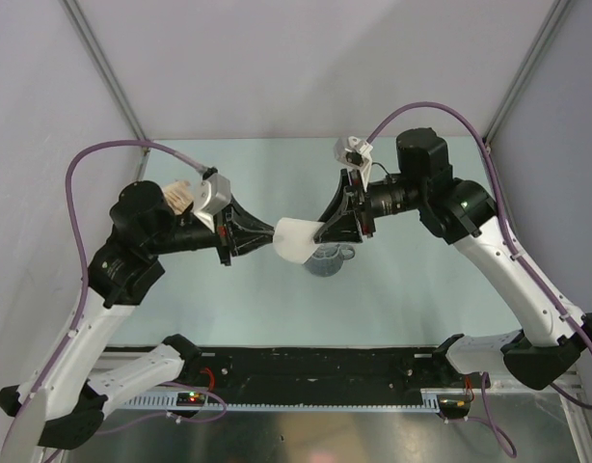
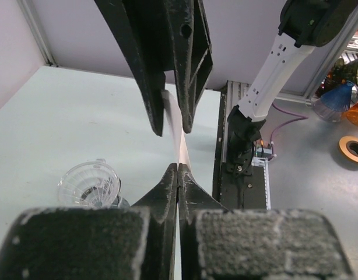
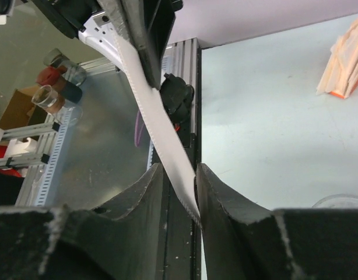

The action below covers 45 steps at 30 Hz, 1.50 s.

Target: Place the coffee filter in the dripper

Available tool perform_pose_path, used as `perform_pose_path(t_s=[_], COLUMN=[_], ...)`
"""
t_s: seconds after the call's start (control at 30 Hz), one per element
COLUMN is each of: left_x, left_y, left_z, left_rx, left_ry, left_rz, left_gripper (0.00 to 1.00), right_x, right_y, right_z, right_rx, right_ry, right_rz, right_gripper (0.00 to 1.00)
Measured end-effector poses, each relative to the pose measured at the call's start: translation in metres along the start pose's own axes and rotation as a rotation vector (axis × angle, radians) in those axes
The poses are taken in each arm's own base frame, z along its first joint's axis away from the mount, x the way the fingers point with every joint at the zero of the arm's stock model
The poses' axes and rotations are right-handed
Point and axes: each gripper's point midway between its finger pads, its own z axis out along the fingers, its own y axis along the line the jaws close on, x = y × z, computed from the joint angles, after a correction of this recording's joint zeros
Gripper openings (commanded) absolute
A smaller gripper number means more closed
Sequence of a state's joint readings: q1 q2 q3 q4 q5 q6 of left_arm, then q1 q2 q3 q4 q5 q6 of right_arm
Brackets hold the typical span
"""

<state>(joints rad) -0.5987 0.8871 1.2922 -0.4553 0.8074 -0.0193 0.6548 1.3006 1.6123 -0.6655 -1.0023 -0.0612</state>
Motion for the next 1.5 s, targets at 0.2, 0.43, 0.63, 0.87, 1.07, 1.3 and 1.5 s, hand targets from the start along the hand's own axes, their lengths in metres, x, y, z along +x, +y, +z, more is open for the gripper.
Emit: perform_pose_path(t_s=[0.2, 0.43, 0.63, 0.87, 1.07, 1.3, 1.5], left_x=[-0.005, -0.006, -0.004, 0.003, 0.005, 0.008, 0.008], left_y=[0.004, 0.008, 0.008, 0.015, 0.016, 0.017, 0.022], left_z=[0.003, 0.007, 0.011, 0.018, 0.020, 0.029, 0.037], left_rx=[-0.005, -0.002, 0.016, 0.019, 0.022, 0.049, 0.054], left_ry=[-0.017, -0.022, -0.017, 0.006, 0.009, 0.019, 0.014], left_rz=[-0.037, -0.055, -0.060, -0.093, -0.096, -0.105, -0.130], left_gripper=[0.03, 0.51, 0.56, 0.44, 0.51, 0.55, 0.49], right_x=[-0.003, -0.007, -0.005, -0.004, -0.005, -0.010, -0.009], right_y=[0.010, 0.015, 0.010, 0.011, 0.012, 0.014, 0.017], right_z=[0.000, 0.001, 0.004, 0.007, 0.007, 0.008, 0.009], right_rx=[-0.050, -0.066, -0.058, -0.068, -0.079, -0.096, -0.106], right_ry=[-0.010, -0.019, -0.012, -0.008, -0.010, -0.025, -0.024], right_rz=[0.033, 0.060, 0.077, 0.075, 0.065, 0.047, 0.024], right_gripper=[0.04, 0.00, 0.00, 0.00, 0.00, 0.00, 0.00])
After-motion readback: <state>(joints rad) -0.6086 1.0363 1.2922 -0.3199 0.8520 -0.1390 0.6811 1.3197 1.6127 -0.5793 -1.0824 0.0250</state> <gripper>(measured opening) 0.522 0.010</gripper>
